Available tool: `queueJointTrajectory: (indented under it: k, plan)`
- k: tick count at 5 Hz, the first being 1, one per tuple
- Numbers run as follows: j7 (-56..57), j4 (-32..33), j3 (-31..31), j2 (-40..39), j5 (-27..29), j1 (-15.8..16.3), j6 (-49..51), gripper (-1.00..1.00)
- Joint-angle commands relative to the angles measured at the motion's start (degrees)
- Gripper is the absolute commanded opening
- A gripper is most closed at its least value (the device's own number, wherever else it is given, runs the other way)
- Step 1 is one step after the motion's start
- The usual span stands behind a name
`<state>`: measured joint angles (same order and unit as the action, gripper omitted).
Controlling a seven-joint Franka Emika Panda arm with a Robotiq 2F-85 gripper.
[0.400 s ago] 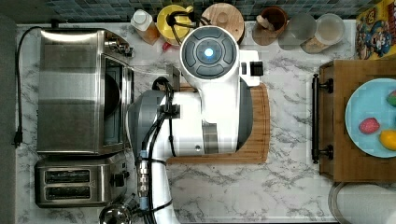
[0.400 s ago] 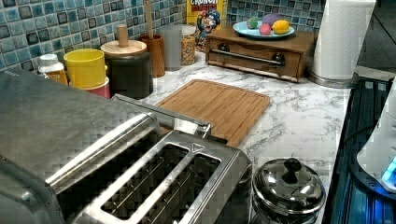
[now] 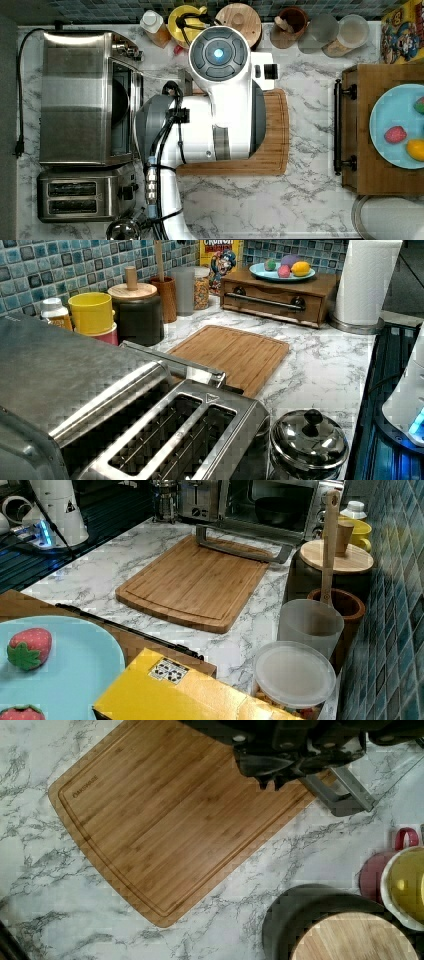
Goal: Close the oven.
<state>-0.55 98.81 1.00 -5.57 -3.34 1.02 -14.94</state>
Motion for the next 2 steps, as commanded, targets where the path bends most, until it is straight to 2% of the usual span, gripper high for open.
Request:
queueJointTrajectory:
  k: [1,2]
  plan:
    - [19.2,11.1,-1.4,3.0,8.9,-3.1,-8.9,-1.0]
    - [29.9,17.0,-3.0,3.8,14.9,-5.4,-12.7,-1.0]
